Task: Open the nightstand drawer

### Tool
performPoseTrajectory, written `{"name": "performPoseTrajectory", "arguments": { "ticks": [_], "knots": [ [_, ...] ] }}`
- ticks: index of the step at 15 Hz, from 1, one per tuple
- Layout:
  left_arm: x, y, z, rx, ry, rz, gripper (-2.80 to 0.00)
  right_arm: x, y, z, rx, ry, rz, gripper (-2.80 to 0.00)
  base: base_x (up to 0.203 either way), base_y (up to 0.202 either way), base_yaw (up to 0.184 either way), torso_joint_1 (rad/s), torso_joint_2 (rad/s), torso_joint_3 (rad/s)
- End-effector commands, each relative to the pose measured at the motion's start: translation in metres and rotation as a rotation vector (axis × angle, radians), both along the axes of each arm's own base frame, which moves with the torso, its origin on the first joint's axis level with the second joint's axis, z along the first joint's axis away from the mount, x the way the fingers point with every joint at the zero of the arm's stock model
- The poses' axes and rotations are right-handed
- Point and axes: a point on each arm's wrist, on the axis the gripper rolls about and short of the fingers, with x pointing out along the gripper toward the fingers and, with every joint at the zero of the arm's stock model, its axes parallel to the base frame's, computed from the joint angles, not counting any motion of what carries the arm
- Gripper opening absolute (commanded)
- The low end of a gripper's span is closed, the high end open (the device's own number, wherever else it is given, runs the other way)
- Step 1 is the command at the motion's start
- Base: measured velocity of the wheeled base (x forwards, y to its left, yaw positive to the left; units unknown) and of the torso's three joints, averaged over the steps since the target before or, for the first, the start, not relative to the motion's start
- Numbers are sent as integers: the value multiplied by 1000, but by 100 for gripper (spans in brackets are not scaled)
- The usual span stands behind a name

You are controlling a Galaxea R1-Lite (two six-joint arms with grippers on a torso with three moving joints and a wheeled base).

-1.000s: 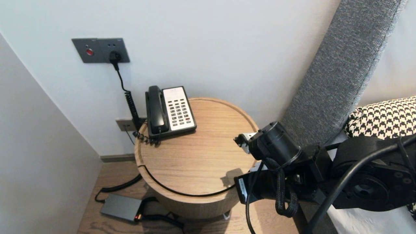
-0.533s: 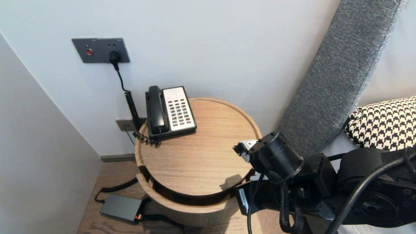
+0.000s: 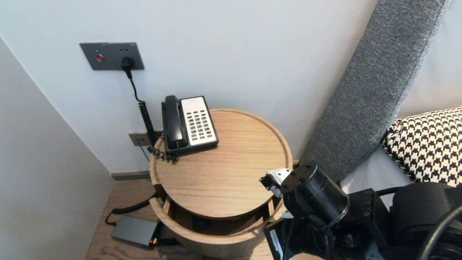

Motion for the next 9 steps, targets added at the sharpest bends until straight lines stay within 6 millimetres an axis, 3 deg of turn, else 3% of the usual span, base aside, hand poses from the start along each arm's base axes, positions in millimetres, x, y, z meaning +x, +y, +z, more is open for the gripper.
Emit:
{"name": "performPoseTrajectory", "arguments": {
  "ticks": [1, 5, 9],
  "knots": [
    [1, 0, -3, 0, 10, 1, -280, -5, 2, 1, 5, -2, 15, -280, 0, 0, 0, 0, 0, 0],
    [1, 0, -3, 0, 10, 0, -280, 2, 4, 31, 103, -104, -7, -280, 0, 0, 0, 0, 0, 0],
    [1, 0, -3, 0, 10, 0, -280, 9, 12, 31, 106, -108, -9, -280, 0, 0, 0, 0, 0, 0]
  ]
}}
